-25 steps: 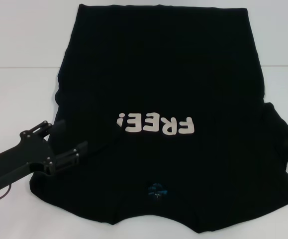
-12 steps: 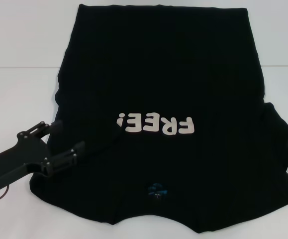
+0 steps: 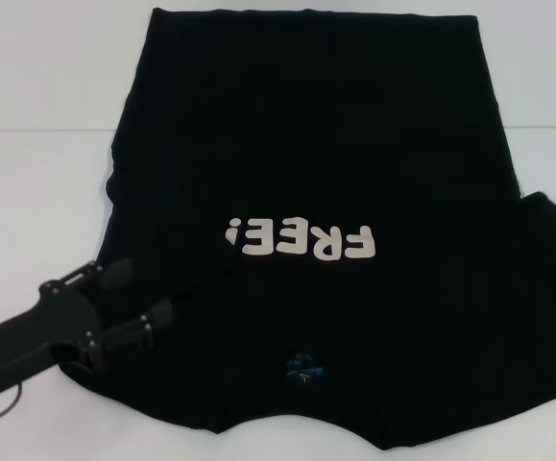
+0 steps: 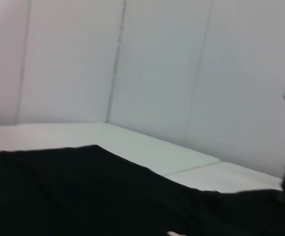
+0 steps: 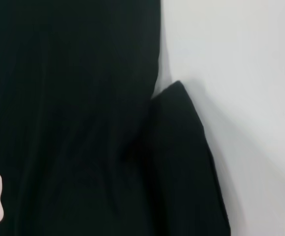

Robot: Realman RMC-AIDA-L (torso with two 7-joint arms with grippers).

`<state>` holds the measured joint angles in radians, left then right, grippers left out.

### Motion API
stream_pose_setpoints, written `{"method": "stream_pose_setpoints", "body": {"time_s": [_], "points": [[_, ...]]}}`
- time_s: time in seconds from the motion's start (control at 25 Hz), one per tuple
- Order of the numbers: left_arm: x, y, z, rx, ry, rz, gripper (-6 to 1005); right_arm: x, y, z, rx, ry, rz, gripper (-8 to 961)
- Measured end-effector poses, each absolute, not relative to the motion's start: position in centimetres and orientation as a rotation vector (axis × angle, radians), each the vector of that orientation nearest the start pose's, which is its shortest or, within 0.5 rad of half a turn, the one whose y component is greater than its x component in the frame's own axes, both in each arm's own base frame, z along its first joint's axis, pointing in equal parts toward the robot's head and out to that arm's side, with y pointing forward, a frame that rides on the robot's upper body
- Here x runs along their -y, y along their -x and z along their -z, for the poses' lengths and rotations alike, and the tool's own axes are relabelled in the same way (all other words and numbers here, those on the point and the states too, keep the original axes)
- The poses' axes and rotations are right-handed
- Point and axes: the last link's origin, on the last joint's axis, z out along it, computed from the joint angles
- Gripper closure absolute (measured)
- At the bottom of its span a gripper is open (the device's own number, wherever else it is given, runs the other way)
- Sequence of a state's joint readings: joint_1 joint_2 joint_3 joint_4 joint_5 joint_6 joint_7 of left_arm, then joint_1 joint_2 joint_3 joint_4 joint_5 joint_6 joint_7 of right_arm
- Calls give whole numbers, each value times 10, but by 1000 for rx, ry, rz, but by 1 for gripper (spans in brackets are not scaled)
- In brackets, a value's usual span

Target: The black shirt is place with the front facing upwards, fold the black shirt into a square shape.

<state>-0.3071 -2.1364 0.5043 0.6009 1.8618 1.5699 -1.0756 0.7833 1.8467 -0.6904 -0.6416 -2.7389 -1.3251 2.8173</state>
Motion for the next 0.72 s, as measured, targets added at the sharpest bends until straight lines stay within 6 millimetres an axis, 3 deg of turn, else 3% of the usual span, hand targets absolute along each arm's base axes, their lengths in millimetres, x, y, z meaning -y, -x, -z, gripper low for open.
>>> {"method": "stream_pose_setpoints", "body": {"time_s": [0.32, 0.44, 0.72], "points": [[-261, 316, 1, 637, 2401, 910, 153, -409, -307, -132, -1826, 1766, 45, 915], [-260, 316, 3, 647, 2402, 919, 153, -412, -300, -134, -1801, 1794, 41, 915], [-259, 316, 4, 651, 2401, 925, 152, -431, -264, -115, -1699, 1943, 55, 915]]}}
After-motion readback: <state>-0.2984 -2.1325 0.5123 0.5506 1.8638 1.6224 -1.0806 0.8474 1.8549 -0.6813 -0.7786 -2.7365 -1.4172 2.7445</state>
